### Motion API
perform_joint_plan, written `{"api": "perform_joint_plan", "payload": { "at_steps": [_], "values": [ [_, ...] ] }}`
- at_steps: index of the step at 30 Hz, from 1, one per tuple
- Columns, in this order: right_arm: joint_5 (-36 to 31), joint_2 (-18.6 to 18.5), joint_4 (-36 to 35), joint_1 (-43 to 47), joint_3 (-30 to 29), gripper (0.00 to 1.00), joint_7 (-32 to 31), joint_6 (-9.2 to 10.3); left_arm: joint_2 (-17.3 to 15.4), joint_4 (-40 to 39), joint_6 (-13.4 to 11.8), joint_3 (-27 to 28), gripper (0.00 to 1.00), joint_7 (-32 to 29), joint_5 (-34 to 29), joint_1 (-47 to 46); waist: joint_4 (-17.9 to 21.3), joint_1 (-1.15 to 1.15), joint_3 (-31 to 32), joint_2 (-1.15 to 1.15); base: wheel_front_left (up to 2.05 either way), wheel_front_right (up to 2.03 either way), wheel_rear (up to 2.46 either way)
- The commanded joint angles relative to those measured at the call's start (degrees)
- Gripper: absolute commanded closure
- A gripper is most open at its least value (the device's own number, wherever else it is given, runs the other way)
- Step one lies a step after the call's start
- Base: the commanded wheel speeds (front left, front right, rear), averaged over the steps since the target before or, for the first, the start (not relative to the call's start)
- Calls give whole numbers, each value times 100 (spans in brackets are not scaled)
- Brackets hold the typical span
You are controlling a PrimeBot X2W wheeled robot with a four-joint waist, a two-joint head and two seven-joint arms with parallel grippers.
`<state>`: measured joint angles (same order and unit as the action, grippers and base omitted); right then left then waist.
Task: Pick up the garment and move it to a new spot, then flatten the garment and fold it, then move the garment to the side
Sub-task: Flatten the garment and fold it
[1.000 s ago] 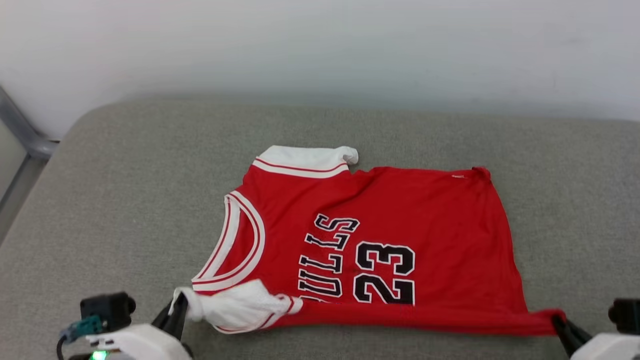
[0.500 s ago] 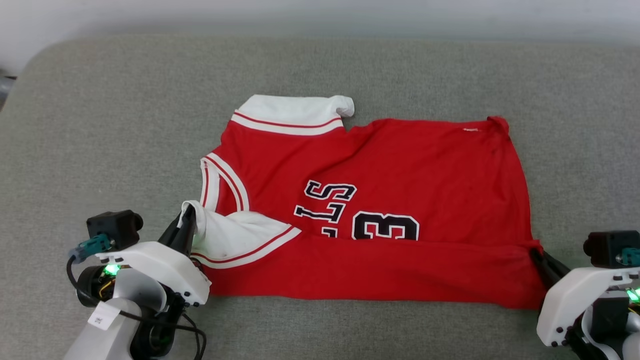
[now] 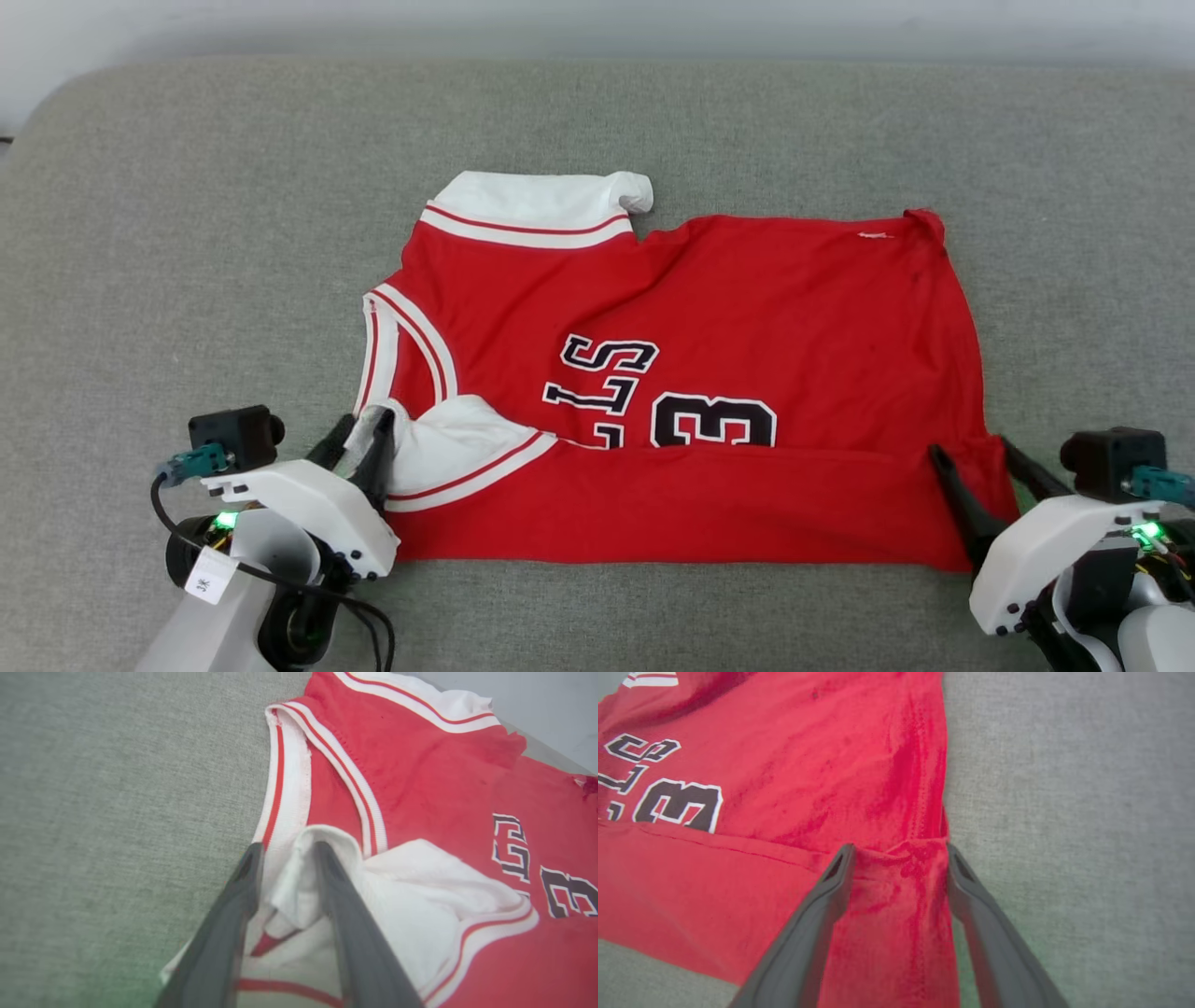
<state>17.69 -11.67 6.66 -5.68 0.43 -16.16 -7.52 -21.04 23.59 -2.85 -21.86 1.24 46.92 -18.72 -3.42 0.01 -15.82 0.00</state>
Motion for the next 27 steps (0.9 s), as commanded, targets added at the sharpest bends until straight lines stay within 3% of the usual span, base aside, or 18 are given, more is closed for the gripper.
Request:
{"api": "perform_joint_plan", "payload": {
  "at_steps": [1,6,10,16,22,27],
  "values": [
    [15,-3,-31,6,-3,0,143,6,-16,43,-33,14,0,33,-13,-38,10,-1,96,0,0,0,0],
    [-23,167,-246,184,-125,0,871,5,-205,11,-63,121,0,32,11,79,52,-1,415,0,0,0,0],
    [-109,295,-412,362,-235,0,1105,5,-490,-218,-22,155,0,-408,188,197,88,-1,686,0,0,0,0],
    [-193,441,-664,576,-377,0,1055,5,-1049,-828,-74,190,0,-1570,575,383,102,-1,893,0,0,0,0],
    [-259,531,-844,652,-425,0,848,5,-1478,-1397,-285,179,0,-2946,1184,662,192,-1,825,0,0,0,0],
    [-281,539,-897,557,-366,0,714,5,-1571,-1535,-550,214,0,-3357,1401,802,312,-1,594,0,0,0,0]
  ]
}}
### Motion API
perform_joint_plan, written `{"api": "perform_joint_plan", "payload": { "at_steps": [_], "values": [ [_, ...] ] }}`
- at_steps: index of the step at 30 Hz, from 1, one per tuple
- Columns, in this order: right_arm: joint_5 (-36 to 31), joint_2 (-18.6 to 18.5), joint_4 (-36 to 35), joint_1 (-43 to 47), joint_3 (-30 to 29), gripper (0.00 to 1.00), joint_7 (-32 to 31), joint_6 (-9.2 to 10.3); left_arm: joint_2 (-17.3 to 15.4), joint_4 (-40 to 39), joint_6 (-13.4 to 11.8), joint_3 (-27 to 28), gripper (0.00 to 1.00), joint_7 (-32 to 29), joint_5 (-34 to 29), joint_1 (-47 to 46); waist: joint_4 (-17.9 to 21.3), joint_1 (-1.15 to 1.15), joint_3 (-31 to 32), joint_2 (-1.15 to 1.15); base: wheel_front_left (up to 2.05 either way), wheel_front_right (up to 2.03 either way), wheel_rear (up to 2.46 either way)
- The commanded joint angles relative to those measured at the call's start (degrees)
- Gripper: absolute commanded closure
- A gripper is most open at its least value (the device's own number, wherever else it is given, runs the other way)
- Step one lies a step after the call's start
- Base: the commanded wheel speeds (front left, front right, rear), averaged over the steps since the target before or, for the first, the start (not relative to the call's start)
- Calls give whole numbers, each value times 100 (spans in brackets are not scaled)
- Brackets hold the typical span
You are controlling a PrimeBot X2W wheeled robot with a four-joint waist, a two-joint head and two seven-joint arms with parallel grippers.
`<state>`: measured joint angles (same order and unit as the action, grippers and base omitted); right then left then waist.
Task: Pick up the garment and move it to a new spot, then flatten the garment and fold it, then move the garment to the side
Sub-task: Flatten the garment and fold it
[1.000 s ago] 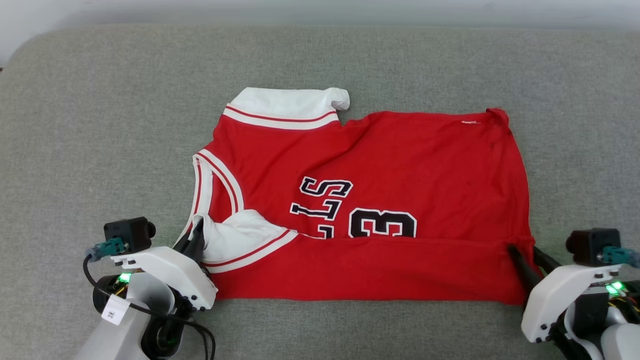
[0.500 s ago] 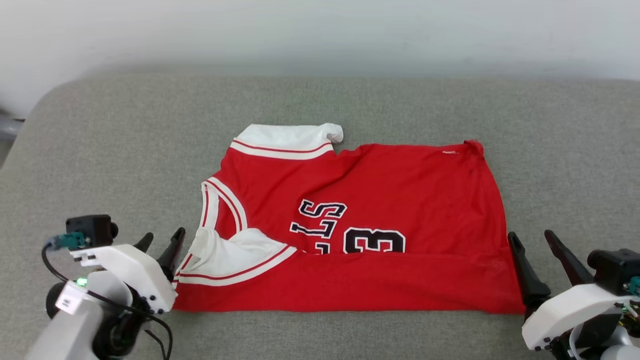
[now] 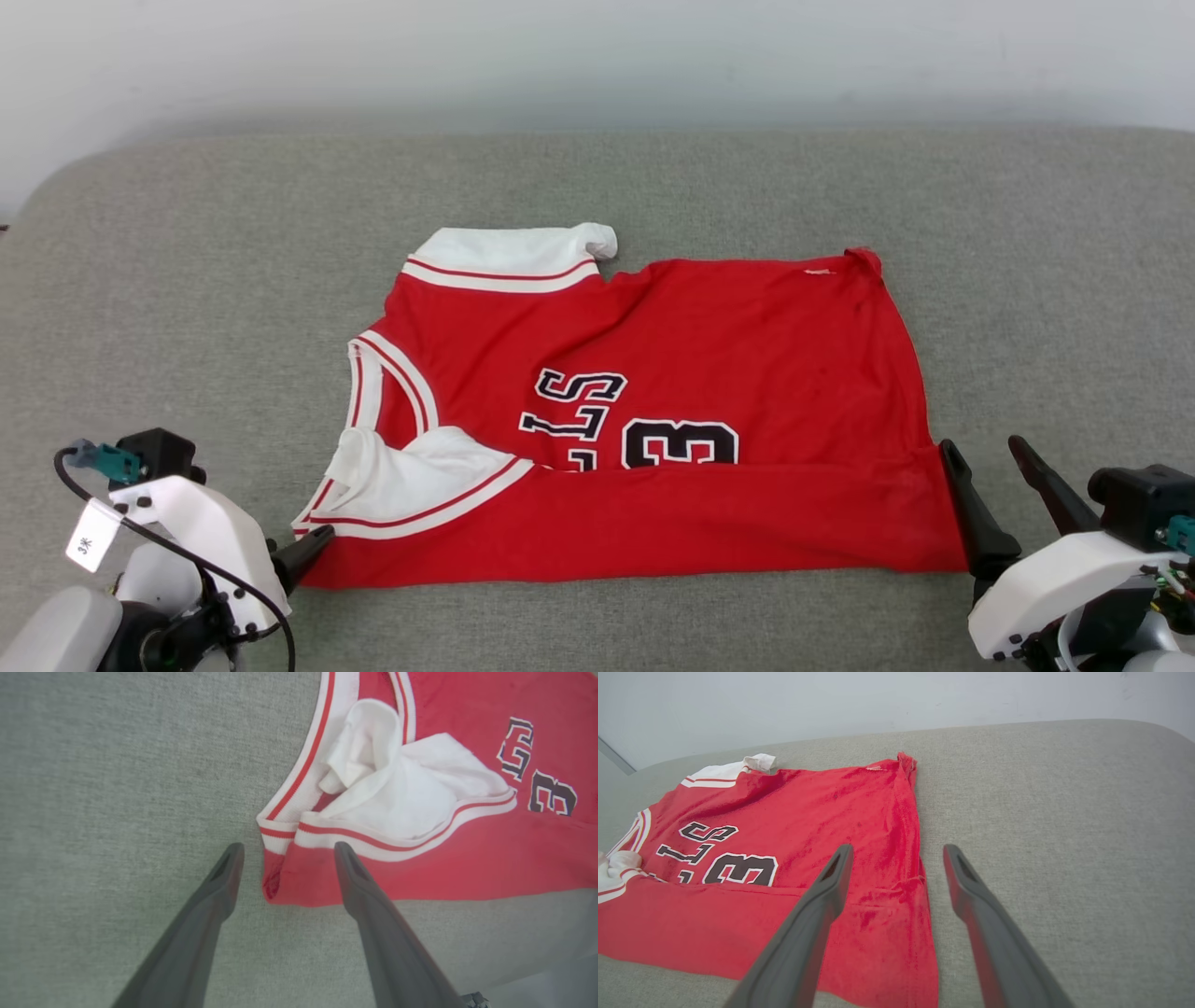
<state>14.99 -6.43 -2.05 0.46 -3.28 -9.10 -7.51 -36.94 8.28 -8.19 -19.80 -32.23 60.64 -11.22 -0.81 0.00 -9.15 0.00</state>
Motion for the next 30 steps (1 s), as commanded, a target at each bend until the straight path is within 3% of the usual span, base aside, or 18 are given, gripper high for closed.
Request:
{"api": "perform_joint_plan", "payload": {
  "at_steps": [1,8,9,11,18,25,30],
  "values": [
    [3,17,-46,-91,9,0,5,4,46,28,-48,20,0,-26,53,60,74,0,-121,0,0,0,0],
    [65,20,-36,-185,-63,0,-81,4,311,485,-19,-259,0,-381,226,109,184,0,-369,0,0,0,0],
    [68,22,-31,-190,-86,0,-91,4,386,533,6,-320,26,-419,255,124,190,0,-386,0,0,0,0],
    [92,15,-21,-188,-145,0,-172,4,522,588,91,-415,100,-464,303,116,191,0,-406,0,0,0,0],
    [317,-136,-15,-81,-400,0,-940,4,514,518,272,-394,100,-100,82,-78,102,0,-347,0,0,0,0],
    [553,-505,-84,14,-389,0,-2555,4,224,-25,178,-259,100,284,-262,-163,-17,0,-294,0,0,0,0],
    [674,-637,-207,-219,-173,0,-3047,3,89,-539,32,-184,100,419,-453,-204,-107,0,-441,0,0,0,0]
  ]
}}
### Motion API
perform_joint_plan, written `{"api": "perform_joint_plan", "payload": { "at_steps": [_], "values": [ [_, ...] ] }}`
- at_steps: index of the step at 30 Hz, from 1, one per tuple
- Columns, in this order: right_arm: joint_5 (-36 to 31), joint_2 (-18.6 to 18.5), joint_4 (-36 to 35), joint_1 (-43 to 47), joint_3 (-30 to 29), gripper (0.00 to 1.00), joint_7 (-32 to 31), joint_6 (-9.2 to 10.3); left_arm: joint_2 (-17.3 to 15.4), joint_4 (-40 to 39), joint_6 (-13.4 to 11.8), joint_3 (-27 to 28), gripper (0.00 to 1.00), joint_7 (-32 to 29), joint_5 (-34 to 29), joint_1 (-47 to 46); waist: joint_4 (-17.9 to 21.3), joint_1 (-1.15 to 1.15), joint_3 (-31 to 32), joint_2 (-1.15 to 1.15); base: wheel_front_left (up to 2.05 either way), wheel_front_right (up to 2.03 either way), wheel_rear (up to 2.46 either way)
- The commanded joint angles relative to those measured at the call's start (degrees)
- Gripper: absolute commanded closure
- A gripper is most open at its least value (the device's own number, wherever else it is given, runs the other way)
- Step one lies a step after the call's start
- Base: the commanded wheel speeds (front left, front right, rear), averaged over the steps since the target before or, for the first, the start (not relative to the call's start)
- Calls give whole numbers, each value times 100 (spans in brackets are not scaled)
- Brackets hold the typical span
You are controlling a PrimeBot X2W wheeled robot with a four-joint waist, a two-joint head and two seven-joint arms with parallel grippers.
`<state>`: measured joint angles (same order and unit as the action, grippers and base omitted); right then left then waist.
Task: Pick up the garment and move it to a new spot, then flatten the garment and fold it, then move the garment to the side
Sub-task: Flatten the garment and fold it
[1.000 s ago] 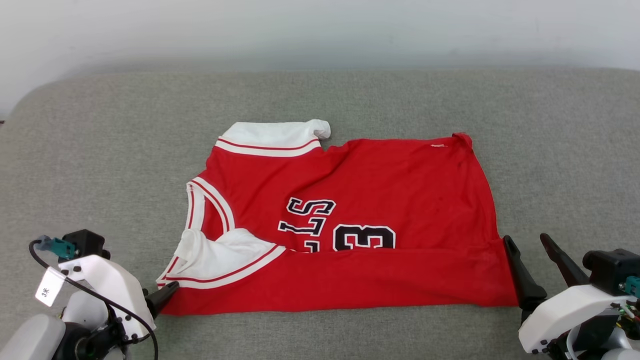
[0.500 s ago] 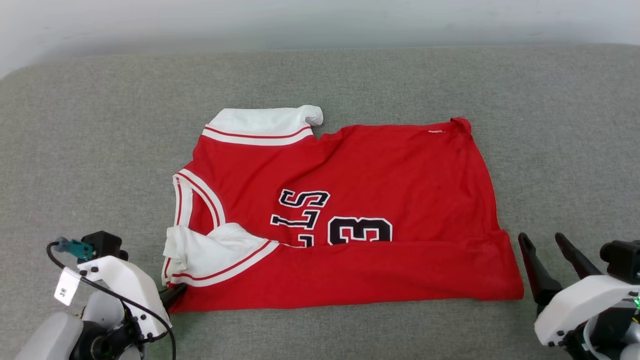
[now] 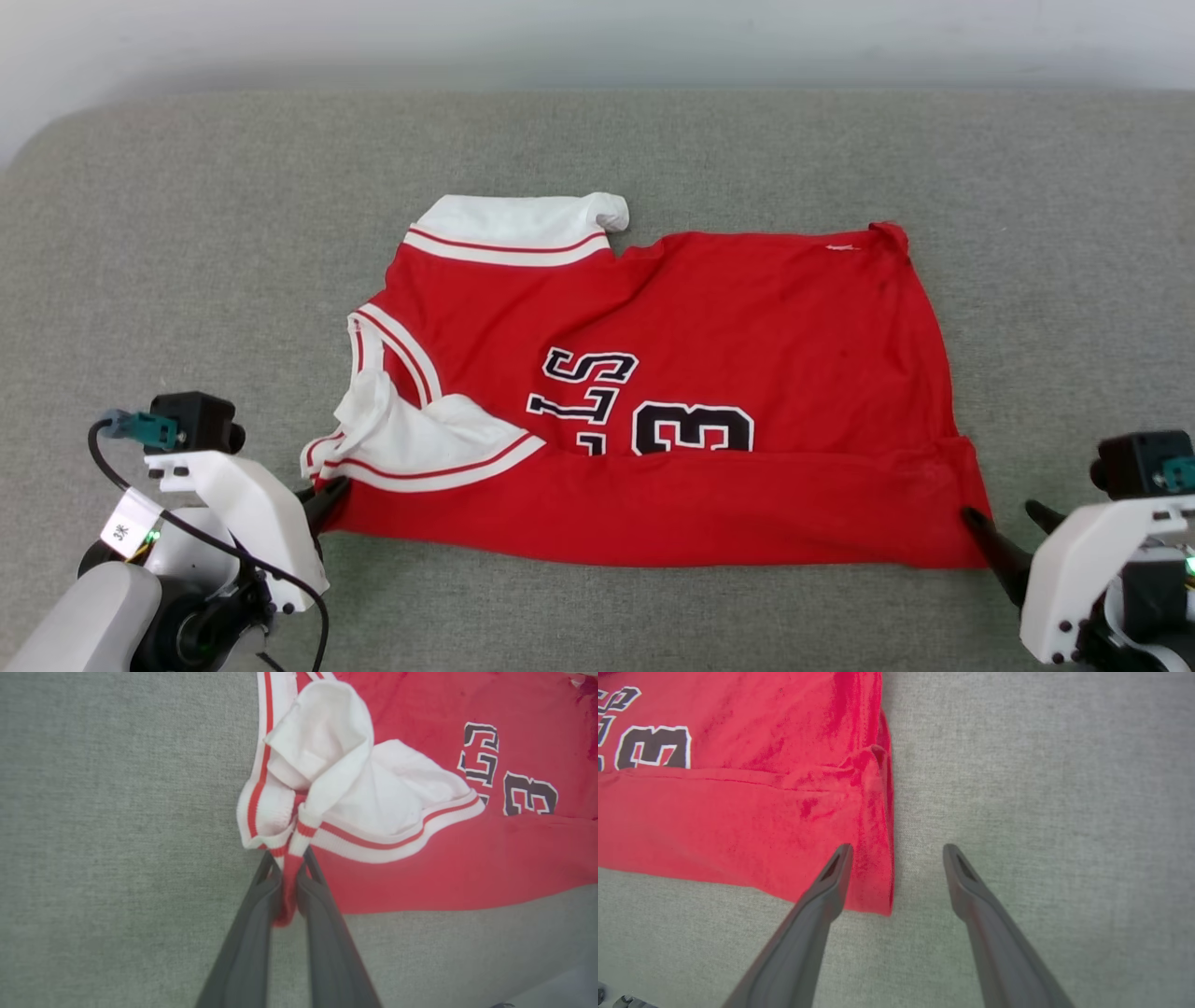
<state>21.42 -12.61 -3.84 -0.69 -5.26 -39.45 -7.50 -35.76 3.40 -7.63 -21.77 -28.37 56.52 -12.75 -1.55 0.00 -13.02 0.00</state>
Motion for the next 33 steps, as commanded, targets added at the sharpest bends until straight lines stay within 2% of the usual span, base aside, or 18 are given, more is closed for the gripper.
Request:
{"api": "perform_joint_plan", "payload": {
  "at_steps": [1,10,11,12,13,25,28,33],
  "values": [
    [43,-31,-10,-160,90,0,-51,2,-48,-136,-51,21,100,47,-56,-54,-47,0,-90,0,0,0,0],
    [314,-32,799,-451,671,0,-476,1,-11,-497,-111,-80,100,87,-193,-76,-181,0,-364,0,0,0,0],
    [375,0,889,-461,735,27,-524,1,5,-495,-98,-81,100,108,-191,-67,-183,0,-387,0,0,0,0],
    [418,-14,967,-468,798,71,-583,-4,21,-478,-75,-96,100,135,-201,-58,-184,0,-397,0,0,0,0],
    [473,-21,1029,-485,837,100,-601,-6,37,-456,-57,-110,100,147,-211,-57,-187,0,-404,0,0,0,0],
    [573,-298,779,-551,664,100,-415,3,136,-384,51,-141,100,485,-280,82,-249,0,11,0,0,0,0],
    [569,-319,630,-444,649,100,-421,2,125,-482,-3,-138,100,575,-321,204,-264,0,217,0,0,0,0],
    [539,-321,353,-32,629,100,-530,2,0,-789,-258,-118,100,680,-403,670,-297,0,713,0,0,0,0]
  ]
}}
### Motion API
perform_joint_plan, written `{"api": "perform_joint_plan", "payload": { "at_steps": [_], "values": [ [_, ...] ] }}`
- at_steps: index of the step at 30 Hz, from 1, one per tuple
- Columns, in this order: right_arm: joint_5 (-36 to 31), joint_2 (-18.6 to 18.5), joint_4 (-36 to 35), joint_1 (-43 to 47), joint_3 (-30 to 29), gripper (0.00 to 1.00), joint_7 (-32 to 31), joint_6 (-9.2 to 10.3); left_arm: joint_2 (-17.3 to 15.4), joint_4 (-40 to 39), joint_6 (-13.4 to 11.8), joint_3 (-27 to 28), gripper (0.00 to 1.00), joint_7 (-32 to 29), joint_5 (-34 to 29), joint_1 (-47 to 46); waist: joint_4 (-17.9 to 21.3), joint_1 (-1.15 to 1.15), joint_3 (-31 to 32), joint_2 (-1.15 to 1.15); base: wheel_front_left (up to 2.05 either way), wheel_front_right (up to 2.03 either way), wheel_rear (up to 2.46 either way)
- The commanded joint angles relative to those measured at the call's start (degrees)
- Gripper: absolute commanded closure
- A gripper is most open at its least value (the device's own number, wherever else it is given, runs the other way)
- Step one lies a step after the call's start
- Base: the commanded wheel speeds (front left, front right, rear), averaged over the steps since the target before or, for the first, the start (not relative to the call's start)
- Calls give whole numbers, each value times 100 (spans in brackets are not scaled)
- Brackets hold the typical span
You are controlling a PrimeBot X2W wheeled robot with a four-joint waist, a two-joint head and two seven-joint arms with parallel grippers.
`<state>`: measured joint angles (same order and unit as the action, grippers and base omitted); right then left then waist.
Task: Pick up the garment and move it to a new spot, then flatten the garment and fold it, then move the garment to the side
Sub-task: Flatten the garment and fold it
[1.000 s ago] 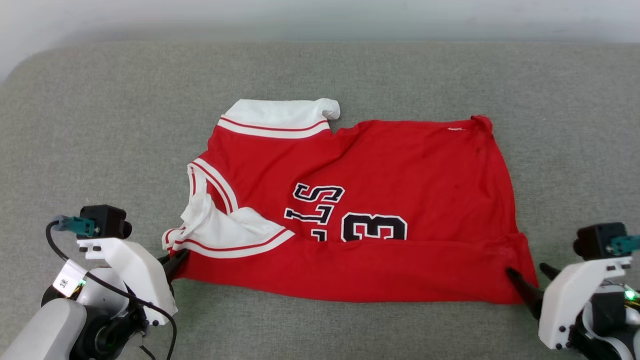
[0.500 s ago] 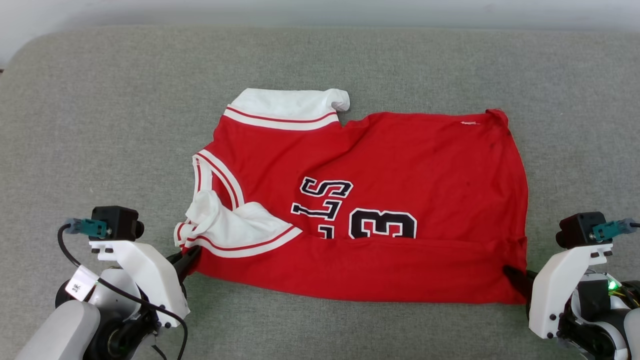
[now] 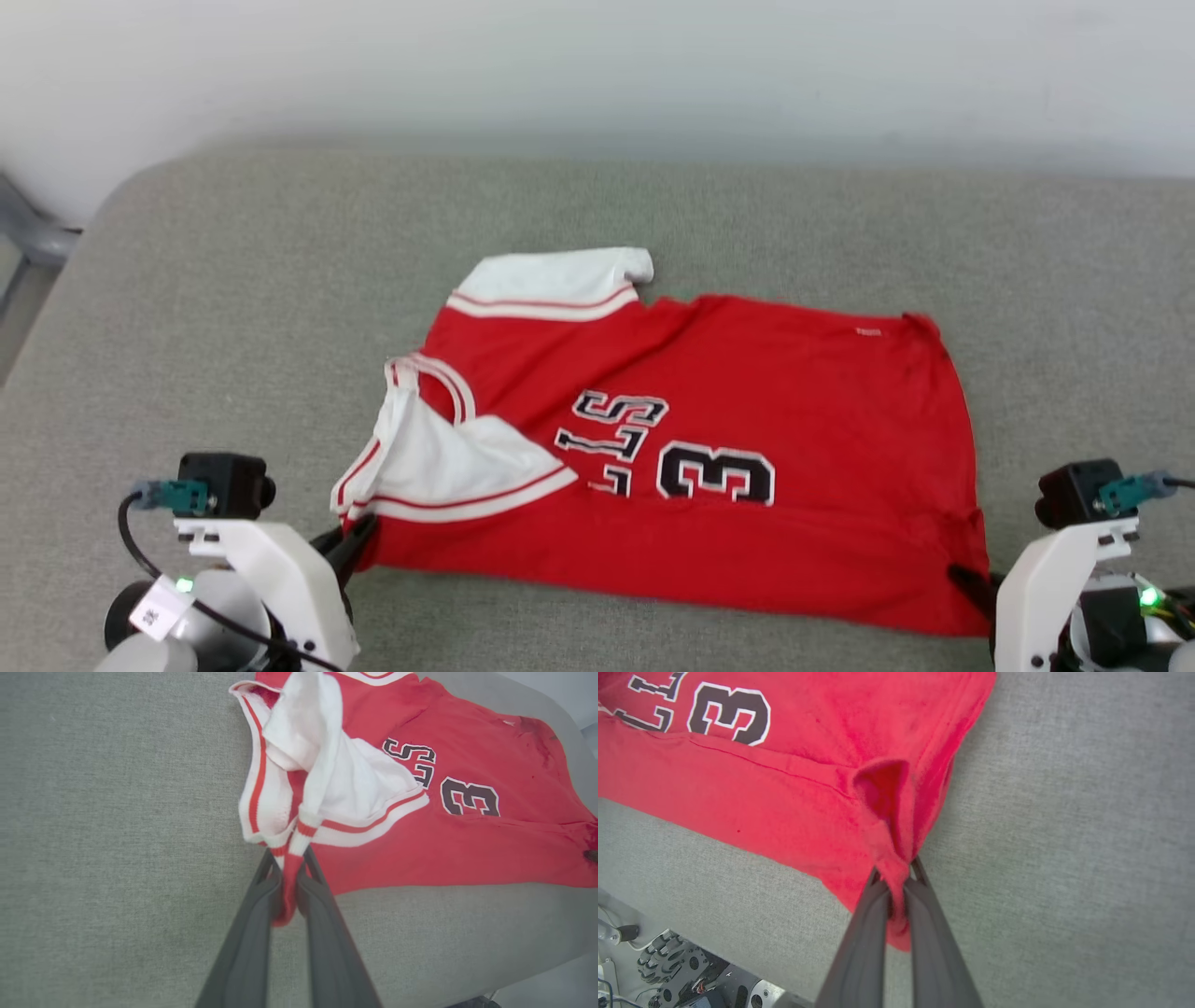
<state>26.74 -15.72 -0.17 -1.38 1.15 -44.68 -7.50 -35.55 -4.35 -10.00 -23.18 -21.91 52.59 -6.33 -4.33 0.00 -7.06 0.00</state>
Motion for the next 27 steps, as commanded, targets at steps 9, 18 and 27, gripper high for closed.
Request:
{"api": "perform_joint_plan", "payload": {
  "at_steps": [9,18,27],
  "values": [
    [-15,110,-328,769,-209,100,-198,3,-109,-228,-359,37,100,-123,214,858,-34,0,544,0,0,0,0],
    [-111,376,-308,1146,-379,100,-119,2,271,373,-161,-187,100,-47,374,848,-6,0,367,0,0,0,0],
    [-137,397,-373,902,-293,0,1332,2,415,886,3,-246,0,374,70,492,17,0,355,0,0,0,0]
  ]
}}
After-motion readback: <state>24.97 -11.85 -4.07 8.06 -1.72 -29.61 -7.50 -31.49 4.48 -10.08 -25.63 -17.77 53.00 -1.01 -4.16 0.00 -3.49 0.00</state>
